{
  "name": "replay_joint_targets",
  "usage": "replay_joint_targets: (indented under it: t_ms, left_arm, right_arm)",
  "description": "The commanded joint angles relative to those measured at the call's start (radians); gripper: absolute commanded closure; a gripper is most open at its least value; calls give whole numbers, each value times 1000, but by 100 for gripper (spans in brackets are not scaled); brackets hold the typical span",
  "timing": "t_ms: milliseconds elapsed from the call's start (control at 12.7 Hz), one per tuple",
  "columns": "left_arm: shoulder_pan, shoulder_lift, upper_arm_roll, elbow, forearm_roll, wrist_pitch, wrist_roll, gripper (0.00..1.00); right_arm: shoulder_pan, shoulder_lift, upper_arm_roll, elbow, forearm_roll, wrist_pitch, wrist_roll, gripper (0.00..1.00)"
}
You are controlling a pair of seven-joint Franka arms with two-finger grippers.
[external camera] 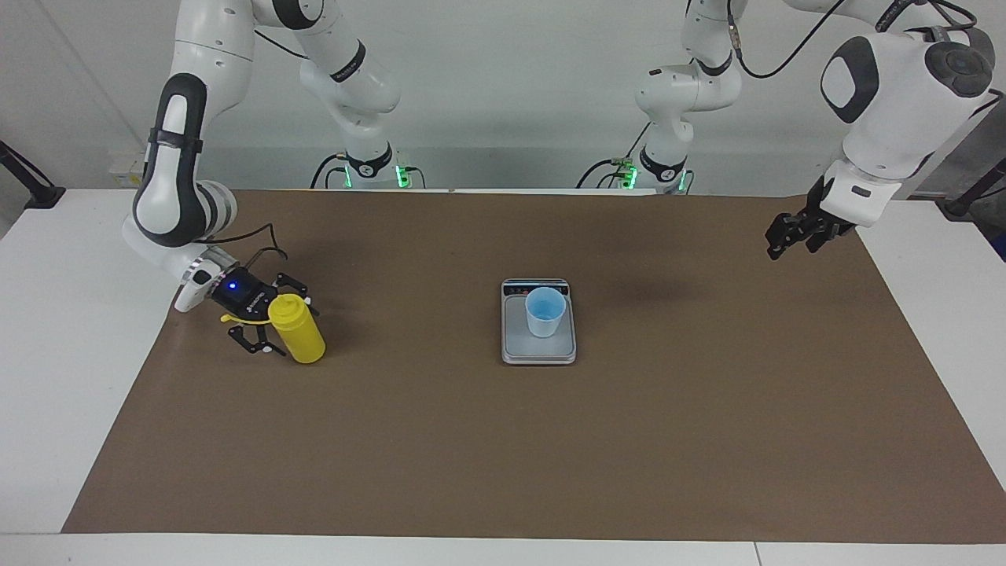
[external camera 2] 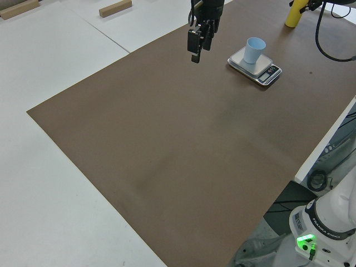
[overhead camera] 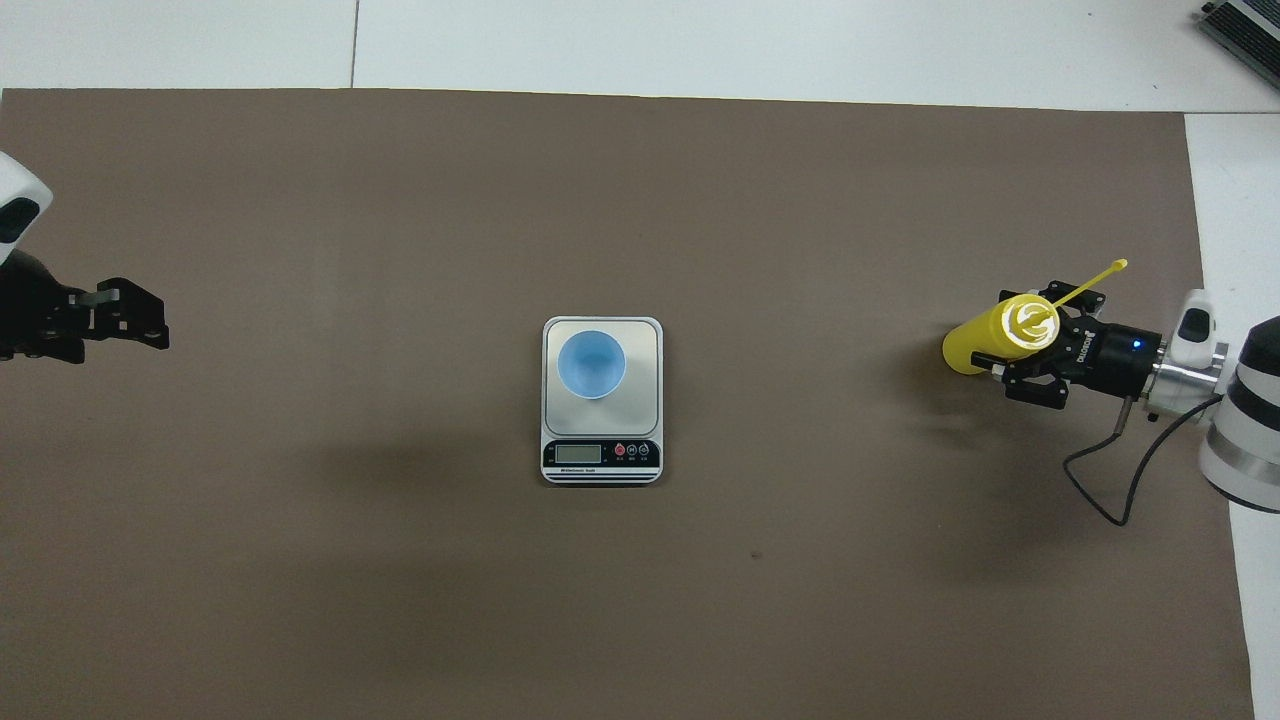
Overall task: Pour seasoning into cup on scale with both arms
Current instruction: 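Lift the yellow bottle with the right gripper and tilt it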
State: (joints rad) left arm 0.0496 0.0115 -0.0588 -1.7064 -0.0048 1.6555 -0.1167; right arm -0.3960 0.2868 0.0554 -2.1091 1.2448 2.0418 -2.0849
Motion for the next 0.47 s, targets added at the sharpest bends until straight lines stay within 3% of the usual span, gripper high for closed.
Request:
replay_joint_targets:
  t_ms: [0,157,394]
  left_arm:
    - [-7,-33,30,-45,-43,50,46,21]
    - [-7,-35,30,-64,-43,99,51,17]
    - [-7,-35,33,-68,-41,135,100,9]
  right_arm:
    - [-1,6,7,9,30,3,20,38]
    - [-1,5,7,11,31,3,25,54]
    - [20,-38,9,20,9,44,124,55]
